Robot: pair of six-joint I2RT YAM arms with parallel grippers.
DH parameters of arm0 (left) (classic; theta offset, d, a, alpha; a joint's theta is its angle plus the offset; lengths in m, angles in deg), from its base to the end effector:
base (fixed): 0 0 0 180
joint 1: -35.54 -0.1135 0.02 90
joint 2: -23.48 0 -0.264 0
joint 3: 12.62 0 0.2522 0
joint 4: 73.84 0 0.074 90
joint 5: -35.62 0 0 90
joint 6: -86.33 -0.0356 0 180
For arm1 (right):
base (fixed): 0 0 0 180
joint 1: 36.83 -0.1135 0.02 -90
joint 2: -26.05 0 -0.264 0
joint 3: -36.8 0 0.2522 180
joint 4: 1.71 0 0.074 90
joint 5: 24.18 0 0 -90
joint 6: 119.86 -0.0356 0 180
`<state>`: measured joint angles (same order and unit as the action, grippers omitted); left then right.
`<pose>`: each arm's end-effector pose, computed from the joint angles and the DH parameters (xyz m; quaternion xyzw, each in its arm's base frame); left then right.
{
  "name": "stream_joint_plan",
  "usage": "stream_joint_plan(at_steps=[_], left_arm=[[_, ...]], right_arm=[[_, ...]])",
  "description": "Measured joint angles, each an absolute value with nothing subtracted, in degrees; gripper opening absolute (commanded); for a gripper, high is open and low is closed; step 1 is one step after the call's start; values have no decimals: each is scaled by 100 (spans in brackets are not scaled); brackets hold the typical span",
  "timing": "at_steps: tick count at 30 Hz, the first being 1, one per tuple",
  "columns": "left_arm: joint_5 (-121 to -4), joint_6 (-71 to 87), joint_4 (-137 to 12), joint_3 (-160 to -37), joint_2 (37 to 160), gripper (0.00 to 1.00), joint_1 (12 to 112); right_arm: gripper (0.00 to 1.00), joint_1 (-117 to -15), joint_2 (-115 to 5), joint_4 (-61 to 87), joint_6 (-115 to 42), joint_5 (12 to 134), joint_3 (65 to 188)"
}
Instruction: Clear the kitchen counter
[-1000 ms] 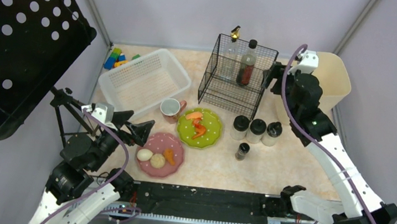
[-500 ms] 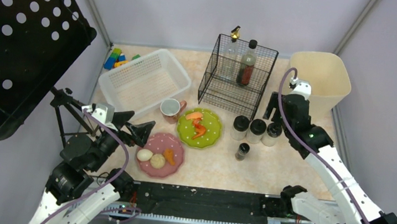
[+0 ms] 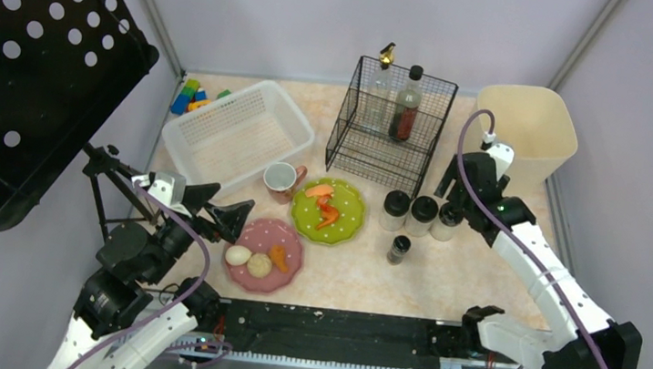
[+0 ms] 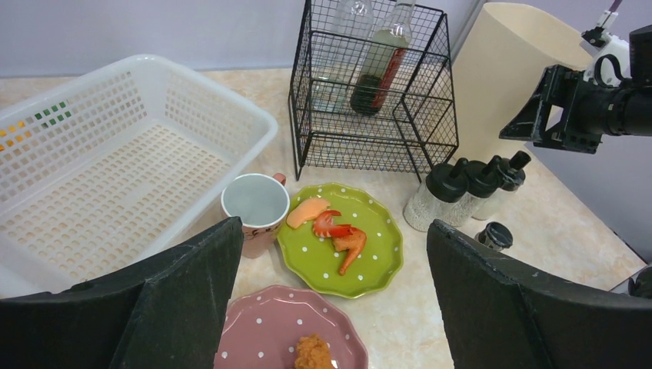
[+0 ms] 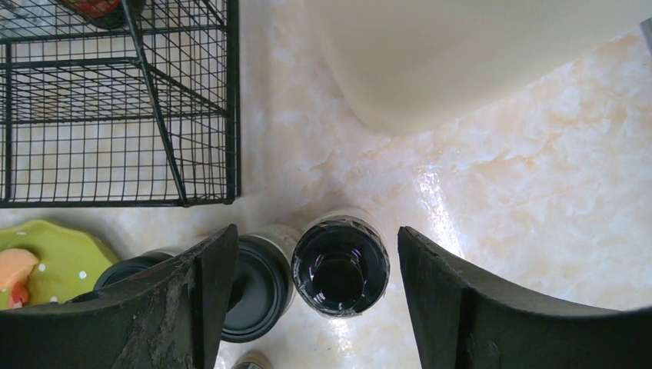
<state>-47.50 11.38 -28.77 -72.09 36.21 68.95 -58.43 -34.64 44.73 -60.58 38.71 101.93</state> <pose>0.0396 -0.0210 0.3585 0.0685 0.6934 -0.2557 0.6701 0.2112 0.0662 0.2925 0.1656 0.8777 -0.0179 0.4493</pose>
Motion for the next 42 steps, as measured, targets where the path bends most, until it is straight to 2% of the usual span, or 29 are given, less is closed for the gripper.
stream_joint_plan(at_steps=[8, 20, 29, 37, 42], left_arm=[[-4750, 1138, -2877, -7209, 3621, 94, 6893], [-4750, 1138, -2875, -7209, 3621, 94, 6895], [-4748, 1138, -2875, -7209, 3621, 94, 6895], [-4748, 1138, -2877, -7209, 3621, 94, 6895], [-4748, 1138, -2875, -7209, 3621, 94, 6895]], right_arm=[[84, -5756, -3621, 4471, -6359, 3877, 9981], [84, -5728, -3927, 4338, -6674, 3976, 9584], [80, -5728, -3938, 4167, -6777, 4004, 9369], [67, -5728, -3936, 4056, -6810, 4190, 9256], [46, -5728, -3936, 4038, -6766, 4240, 9254]])
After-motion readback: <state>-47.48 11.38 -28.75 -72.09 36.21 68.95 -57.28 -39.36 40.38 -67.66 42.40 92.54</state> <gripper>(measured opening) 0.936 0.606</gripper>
